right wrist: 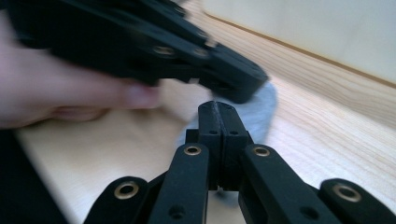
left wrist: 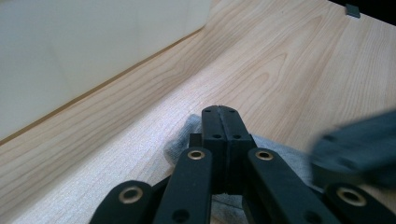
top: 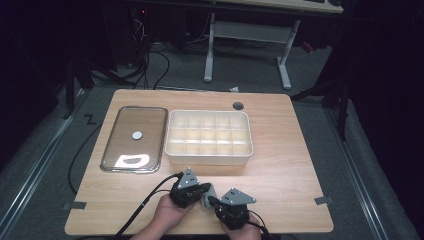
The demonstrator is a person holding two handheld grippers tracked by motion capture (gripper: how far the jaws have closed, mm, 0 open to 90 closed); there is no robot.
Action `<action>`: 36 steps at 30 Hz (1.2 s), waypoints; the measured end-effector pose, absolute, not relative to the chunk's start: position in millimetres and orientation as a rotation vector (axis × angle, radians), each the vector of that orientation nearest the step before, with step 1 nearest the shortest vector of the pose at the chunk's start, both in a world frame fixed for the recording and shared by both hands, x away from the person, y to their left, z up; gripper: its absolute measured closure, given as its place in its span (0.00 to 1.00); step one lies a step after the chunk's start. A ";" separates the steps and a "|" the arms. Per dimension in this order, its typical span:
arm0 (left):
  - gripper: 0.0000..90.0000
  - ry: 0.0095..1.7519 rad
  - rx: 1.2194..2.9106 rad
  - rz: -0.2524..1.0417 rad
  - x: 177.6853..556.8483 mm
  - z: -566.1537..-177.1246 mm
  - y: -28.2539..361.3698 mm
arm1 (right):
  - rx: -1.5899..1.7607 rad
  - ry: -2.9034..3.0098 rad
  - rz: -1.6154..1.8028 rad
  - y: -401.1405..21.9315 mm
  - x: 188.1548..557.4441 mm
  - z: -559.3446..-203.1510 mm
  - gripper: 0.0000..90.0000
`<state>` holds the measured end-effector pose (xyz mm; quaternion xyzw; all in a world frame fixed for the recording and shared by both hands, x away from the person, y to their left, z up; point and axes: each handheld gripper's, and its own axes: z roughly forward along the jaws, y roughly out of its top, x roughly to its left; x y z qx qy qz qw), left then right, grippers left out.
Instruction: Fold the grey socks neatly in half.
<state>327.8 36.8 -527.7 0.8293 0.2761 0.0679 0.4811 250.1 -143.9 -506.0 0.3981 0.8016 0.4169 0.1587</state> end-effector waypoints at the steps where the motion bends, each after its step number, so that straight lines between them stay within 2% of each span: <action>1: 1.00 0.673 2.019 0.165 327.9 -528.1 36.7 | 1.134 2.309 1.174 -142.8 247.1 -507.0 1.00; 6: 1.00 0.658 2.016 0.170 327.9 -529.4 37.4 | 1.175 2.359 1.112 -142.0 246.6 -525.6 1.00; 11: 1.00 0.649 2.016 0.194 330.5 -530.1 39.2 | 1.193 2.351 1.121 -142.6 249.8 -526.5 1.00; 15: 1.00 0.612 2.038 0.270 333.8 -530.0 37.7 | 1.193 2.354 1.116 -141.9 257.9 -526.5 1.00; 19: 1.00 0.613 2.036 0.271 341.9 -530.1 37.5 | 1.200 2.350 1.110 -140.7 266.6 -526.1 1.00; 24: 0.96 0.596 2.040 0.318 339.9 -530.3 34.4 | 1.198 2.357 1.101 -140.0 271.4 -524.9 1.00; 30: 0.96 0.607 2.033 0.306 341.0 -530.6 34.6 | 1.212 2.309 1.160 -146.6 266.9 -510.0 0.89; 36: 0.95 0.607 2.032 0.298 341.0 -530.5 35.2 | 1.317 2.286 1.139 -155.4 280.4 -504.1 0.69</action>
